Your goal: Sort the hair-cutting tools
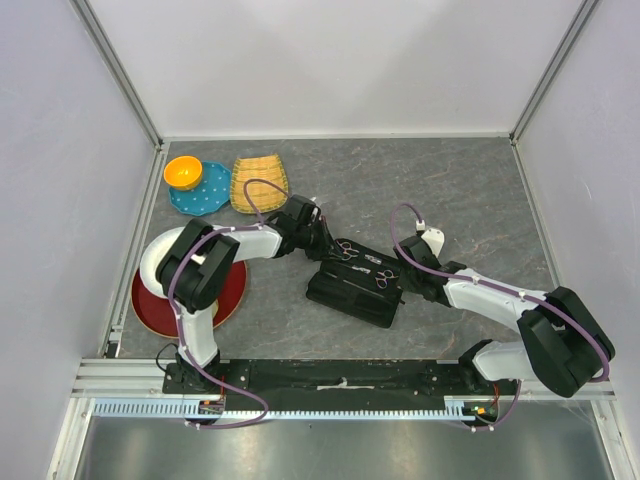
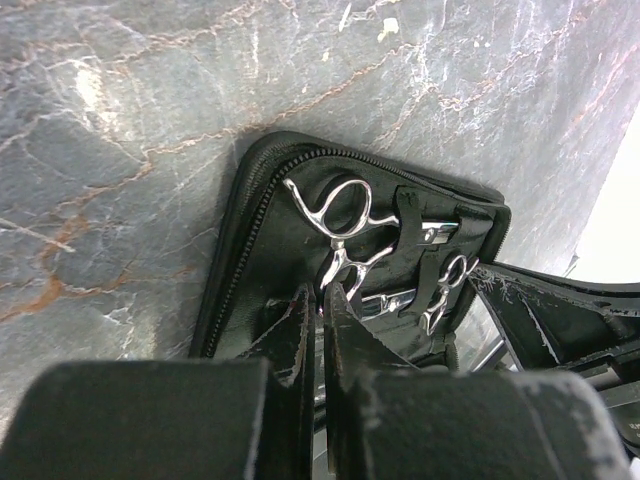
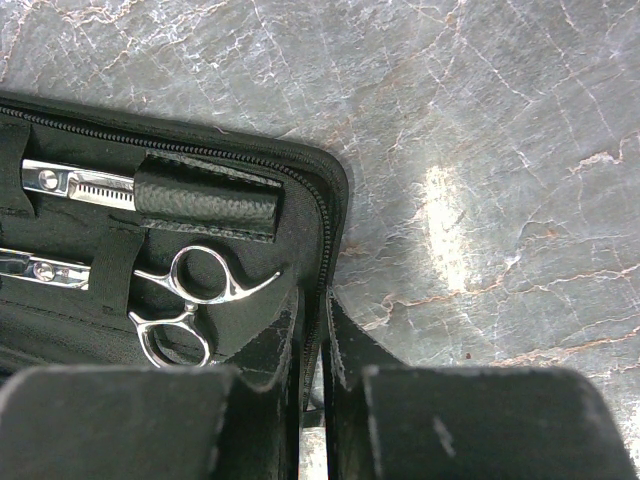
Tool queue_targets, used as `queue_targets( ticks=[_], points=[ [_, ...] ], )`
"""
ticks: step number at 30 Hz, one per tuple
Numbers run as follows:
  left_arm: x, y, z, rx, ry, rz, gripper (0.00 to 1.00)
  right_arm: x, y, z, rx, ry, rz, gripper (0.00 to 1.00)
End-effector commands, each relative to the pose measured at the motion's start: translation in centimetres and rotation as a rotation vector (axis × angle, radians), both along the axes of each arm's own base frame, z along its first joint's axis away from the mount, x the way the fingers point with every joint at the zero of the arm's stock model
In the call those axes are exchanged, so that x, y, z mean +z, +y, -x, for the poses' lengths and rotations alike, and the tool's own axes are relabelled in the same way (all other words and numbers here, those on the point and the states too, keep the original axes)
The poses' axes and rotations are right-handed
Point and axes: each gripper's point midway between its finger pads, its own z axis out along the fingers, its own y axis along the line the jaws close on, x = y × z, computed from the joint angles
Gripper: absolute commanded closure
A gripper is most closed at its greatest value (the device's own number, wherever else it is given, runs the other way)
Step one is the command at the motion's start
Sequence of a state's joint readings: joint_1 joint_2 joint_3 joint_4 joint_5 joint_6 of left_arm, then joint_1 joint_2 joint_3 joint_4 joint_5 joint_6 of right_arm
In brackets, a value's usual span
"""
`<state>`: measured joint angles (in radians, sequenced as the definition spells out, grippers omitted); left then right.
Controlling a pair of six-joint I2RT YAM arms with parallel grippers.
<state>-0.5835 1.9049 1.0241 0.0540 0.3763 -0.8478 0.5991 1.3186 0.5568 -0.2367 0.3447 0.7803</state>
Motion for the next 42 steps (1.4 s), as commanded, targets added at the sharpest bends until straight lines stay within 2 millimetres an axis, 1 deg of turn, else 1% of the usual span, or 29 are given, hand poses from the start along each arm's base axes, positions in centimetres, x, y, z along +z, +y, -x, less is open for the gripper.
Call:
queue_targets(
  ticks=[1,8,12,14,15,16,17,18,19,20,21,22,23,24,25,26,28,29,30,31,32,34,35,36,37,38,39,40,42],
  points=[
    [1.8,-2.6,0.1,-0.055,-0.016,0.07,0.98,-1.5,1.4,0.7,0.037,0.046,-0.052,0.87],
    [1.6,-3.5,0.3,-0.086,-0.021,0.056,0.98,-1.3,1.4,0.7,0.041,0.04,-0.058,0.87],
    [1.3,-3.2,0.4,-0.09,-0.027,0.03,0.97,-0.9,1.5,0.6,0.041,0.031,-0.063,0.83],
    [1.6,-2.5,0.2,-0.084,-0.047,-0.013,0.83,-0.3,1.5,0.4,0.039,0.019,-0.068,0.8],
    [1.9,-2.3,-0.1,-0.077,-0.061,-0.026,0.75,0.1,1.5,0.3,0.036,0.011,-0.07,0.75],
    [3.0,-2.1,-0.3,-0.075,-0.092,-0.031,0.56,0.4,1.3,0.2,0.034,0.0,-0.063,0.72],
    [3.3,-1.7,-0.7,-0.053,-0.105,-0.052,0.5,1.1,1.1,0.0,0.025,-0.016,-0.059,0.68],
    [4.0,-1.5,-0.8,-0.044,-0.121,-0.052,0.45,1.6,0.9,-0.1,0.016,-0.025,-0.051,0.58],
    [5.4,-1.5,-1.1,-0.038,-0.153,-0.039,0.4,2.0,0.7,-0.2,0.014,-0.035,-0.041,0.54],
    [6.4,-1.6,-1.4,-0.032,-0.175,-0.03,0.37,3.1,0.5,-0.6,0.004,-0.058,-0.033,0.5],
    [7.1,-1.7,-1.5,-0.03,-0.189,-0.02,0.35,3.7,0.3,-0.8,0.0,-0.07,-0.027,0.46],
    [7.8,-1.7,-1.6,-0.032,-0.206,-0.015,0.33,4.5,0.3,-1.0,0.003,-0.088,-0.028,0.44],
    [8.9,-1.7,-1.7,-0.034,-0.224,-0.011,0.33,5.4,0.1,-1.2,-0.005,-0.101,-0.018,0.43],
    [9.4,-1.6,-1.8,-0.033,-0.236,-0.013,0.33,6.0,0.0,-1.4,-0.007,-0.111,-0.013,0.41],
    [9.8,-1.3,-2.0,-0.033,-0.259,-0.032,0.32,7.2,0.1,-1.8,-0.01,-0.14,-0.019,0.4],
    [10.9,-1.0,-2.1,-0.025,-0.283,-0.037,0.32,7.5,-0.1,-1.9,-0.008,-0.145,-0.008,0.39],
    [10.8,0.7,-2.0,0.012,-0.297,-0.109,0.32,8.6,-0.4,-2.5,-0.019,-0.178,0.012,0.39],
    [12.3,1.5,-1.9,0.033,-0.333,-0.112,0.32,8.8,-0.5,-2.8,-0.016,-0.188,0.027,0.41],
    [12.1,2.5,-1.5,0.051,-0.333,-0.148,0.36,9.1,-0.8,-3.2,-0.023,-0.2,0.05,0.42],
    [11.5,3.9,-1.3,0.089,-0.337,-0.2,0.37,9.2,-0.7,-3.8,-0.02,-0.193,0.063,0.44],
    [12.8,4.9,-0.8,0.108,-0.365,-0.203,0.38,9.2,-0.6,-4.2,-0.004,-0.189,0.081,0.46],
    [11.8,7.3,0.6,0.138,-0.35,-0.281,0.42,9.1,-0.3,-5.3,-0.005,-0.175,0.1,0.48],
    [11.7,8.1,1.2,0.143,-0.349,-0.298,0.43,9.0,-0.3,-5.6,-0.005,-0.171,0.106,0.48],
    [12.9,8.8,1.9,0.158,-0.369,-0.287,0.48,9.0,-0.1,-6.0,0.0,-0.17,0.112,0.49],
    [11.6,10.0,3.3,0.15,-0.328,-0.323,0.53,8.8,0.0,-6.7,-0.003,-0.164,0.114,0.5],
    [11.6,10.3,4.1,0.145,-0.322,-0.319,0.59,8.7,0.1,-7.0,0.002,-0.162,0.115,0.52],
    [12.4,10.4,5.3,0.131,-0.317,-0.286,0.65,8.2,0.2,-7.6,0.01,-0.147,0.127,0.52],
    [11.6,11.1,6.6,0.112,-0.278,-0.304,0.68,7.9,0.4,-8.0,0.023,-0.138,0.131,0.52],
    [11.9,12.0,8.0,0.11,-0.265,-0.307,0.7,6.7,0.2,-8.7,0.03,-0.102,0.167,0.52]
  ],
)
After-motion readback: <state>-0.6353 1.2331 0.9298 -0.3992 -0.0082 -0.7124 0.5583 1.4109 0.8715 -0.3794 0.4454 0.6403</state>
